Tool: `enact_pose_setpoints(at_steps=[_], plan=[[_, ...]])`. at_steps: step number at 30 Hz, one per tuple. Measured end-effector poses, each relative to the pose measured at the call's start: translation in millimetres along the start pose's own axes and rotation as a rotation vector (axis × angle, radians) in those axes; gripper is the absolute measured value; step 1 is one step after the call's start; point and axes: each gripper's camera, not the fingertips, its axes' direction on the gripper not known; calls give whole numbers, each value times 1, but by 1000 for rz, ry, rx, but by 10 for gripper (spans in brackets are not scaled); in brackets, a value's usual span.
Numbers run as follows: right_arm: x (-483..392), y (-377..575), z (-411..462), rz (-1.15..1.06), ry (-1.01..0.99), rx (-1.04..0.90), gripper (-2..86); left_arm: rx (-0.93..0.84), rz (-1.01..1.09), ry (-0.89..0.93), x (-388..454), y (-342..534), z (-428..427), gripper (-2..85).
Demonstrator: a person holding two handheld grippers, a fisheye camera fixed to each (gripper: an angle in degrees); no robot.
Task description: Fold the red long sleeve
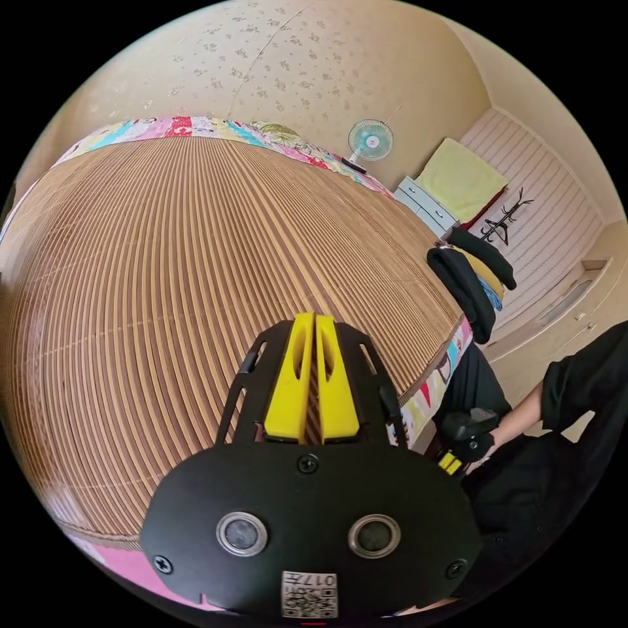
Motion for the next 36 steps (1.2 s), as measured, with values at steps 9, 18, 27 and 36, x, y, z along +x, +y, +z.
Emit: enact_pose_setpoints(at_steps=[9, 18, 27, 36], plan=[[-92, 139, -99, -98, -322, 620, 9, 38, -120, -144, 44, 5, 23, -10], [-206, 277, -227, -422, -290, 1263, 7, 47, -84, -487, 127, 10, 71, -10], [-278, 356, -293, -651, -118, 1851, 14, 47, -72, -532, 155, 16, 107, -10], [-204, 207, -281, 272, 576, 1337, 81, 55, -63, -544, 172, 25, 137, -10]])
